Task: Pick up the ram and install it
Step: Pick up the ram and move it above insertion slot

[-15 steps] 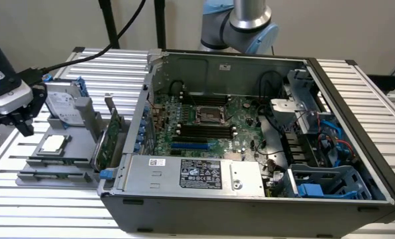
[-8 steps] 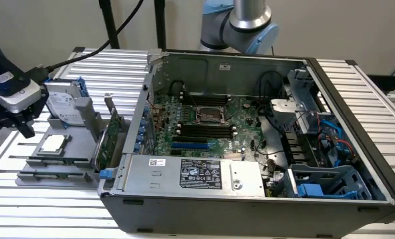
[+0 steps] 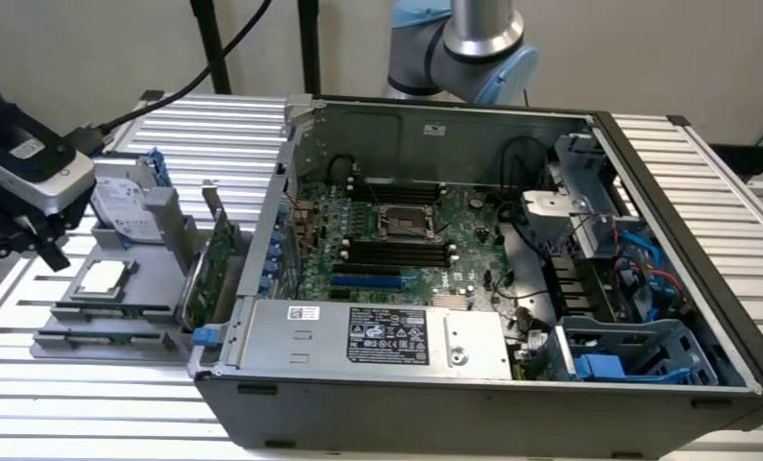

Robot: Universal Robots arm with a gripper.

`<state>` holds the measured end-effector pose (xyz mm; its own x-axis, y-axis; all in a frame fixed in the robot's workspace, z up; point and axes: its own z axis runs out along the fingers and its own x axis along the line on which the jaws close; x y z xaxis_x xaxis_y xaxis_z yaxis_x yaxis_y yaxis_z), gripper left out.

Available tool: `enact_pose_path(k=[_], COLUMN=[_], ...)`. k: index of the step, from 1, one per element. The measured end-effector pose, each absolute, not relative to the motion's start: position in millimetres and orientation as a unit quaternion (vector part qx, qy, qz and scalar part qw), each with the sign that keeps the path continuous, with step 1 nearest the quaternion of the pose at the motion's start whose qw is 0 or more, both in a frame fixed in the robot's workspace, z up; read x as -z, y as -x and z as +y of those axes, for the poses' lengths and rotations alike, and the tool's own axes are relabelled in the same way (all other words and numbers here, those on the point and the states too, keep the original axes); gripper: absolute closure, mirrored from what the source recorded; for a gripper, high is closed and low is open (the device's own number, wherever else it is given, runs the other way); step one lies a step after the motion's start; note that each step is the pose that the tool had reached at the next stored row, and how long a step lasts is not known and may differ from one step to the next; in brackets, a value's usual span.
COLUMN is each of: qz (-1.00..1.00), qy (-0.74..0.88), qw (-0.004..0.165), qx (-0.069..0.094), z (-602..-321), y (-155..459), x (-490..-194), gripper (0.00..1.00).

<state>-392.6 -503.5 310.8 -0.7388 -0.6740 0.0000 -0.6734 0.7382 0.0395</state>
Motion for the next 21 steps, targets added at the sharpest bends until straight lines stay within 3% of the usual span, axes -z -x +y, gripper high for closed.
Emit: enact_pose_path(k=[21], qz=[-0.847], qy=[-0.532], qw=[0.010], qx=[0.017], z=[-503.6], y=[392.6], x=[-295.0], gripper=[1.00])
